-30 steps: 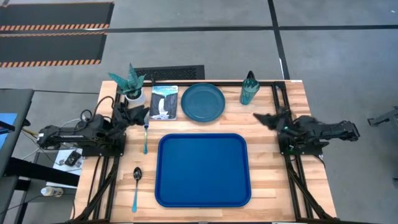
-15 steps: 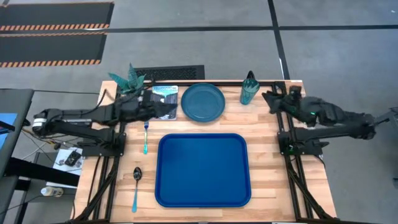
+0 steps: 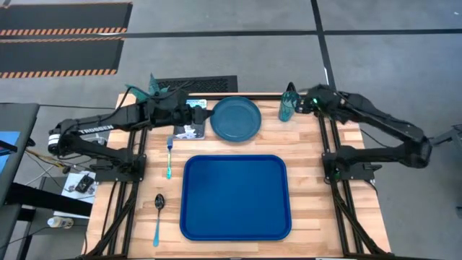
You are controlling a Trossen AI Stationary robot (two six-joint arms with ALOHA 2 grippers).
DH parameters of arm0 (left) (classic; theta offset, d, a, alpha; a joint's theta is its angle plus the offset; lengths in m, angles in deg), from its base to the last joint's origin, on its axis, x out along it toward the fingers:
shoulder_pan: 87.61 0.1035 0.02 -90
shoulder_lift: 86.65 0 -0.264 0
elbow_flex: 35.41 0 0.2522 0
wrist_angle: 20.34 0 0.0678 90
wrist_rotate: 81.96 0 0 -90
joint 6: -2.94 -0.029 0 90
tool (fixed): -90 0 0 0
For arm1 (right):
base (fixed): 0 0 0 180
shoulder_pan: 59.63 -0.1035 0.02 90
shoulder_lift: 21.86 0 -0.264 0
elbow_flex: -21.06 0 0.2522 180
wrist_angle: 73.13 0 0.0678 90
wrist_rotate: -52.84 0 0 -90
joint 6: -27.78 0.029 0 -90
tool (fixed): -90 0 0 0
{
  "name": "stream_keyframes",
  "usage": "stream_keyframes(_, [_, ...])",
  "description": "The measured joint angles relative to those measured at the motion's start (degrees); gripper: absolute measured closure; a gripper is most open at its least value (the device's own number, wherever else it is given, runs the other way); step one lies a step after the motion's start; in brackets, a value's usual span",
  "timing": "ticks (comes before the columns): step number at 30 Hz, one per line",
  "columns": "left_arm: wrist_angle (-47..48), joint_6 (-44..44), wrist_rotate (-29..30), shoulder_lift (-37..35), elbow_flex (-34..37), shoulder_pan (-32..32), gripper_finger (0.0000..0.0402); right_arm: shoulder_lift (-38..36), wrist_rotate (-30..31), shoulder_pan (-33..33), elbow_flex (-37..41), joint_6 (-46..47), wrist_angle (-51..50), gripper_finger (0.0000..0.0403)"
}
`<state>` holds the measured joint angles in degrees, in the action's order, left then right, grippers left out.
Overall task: Pick and place plate/cup/fork/spoon on tray
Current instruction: Put the blue cup on the top right of the blue tray
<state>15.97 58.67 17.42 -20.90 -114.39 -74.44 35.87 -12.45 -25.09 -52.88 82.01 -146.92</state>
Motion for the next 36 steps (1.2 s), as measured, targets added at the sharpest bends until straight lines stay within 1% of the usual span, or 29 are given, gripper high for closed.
stream_keyframes(4, [2.7, -0.62, -0.64, -0.22, 0.0, 0.02, 0.0187, 2.64, -7.57, 9.53, 1.77, -5.2, 5.84, 0.0154])
stream_keyframes(7, [3.28, -0.82, -1.68, -0.3, 0.0, 0.02, 0.0187, 3.96, -11.94, 13.78, 2.32, -8.83, 11.82, 0.0154])
stream_keyframes(10, [3.91, -0.87, -1.66, -0.28, 0.0, 0.0, 0.0187, 6.02, -12.97, 16.53, 2.33, -10.54, 13.04, 0.0154])
stream_keyframes(13, [3.88, -1.84, -1.59, -0.28, 0.0, 0.02, 0.0187, 8.82, -13.11, 17.68, 2.4, -10.95, 12.52, 0.0154])
stream_keyframes(17, [3.87, -1.98, -1.59, -0.28, 0.0, 0.02, 0.0187, 12.13, -16.26, 17.56, 2.4, -12.81, 14.59, 0.0154])
stream_keyframes(24, [3.86, -2.07, -1.52, -0.28, 0.0, 0.02, 0.0187, 16.16, -16.27, 17.62, 2.4, -13.31, 14.64, 0.0157])
stream_keyframes(27, [3.85, -2.59, -1.37, -0.28, 0.0, 0.02, 0.0187, 16.16, -16.42, 17.55, 2.4, -13.66, 14.64, 0.0172])
stream_keyframes(30, [3.85, -2.63, -0.42, -0.28, 0.0, 0.02, 0.0187, 15.47, -16.48, 17.65, 2.4, -14.2, 14.68, 0.0197])
stream_keyframes(33, [3.84, -2.63, 0.58, -0.28, 0.0, 0.02, 0.0187, 15.06, -16.48, 17.84, 2.4, -14.42, 14.61, 0.0233])
stream_keyframes(36, [3.72, -2.63, 1.36, -0.28, 0.0, 0.0, 0.0187, 15.2, -16.57, 18.6, 2.4, -14.58, 14.69, 0.028])
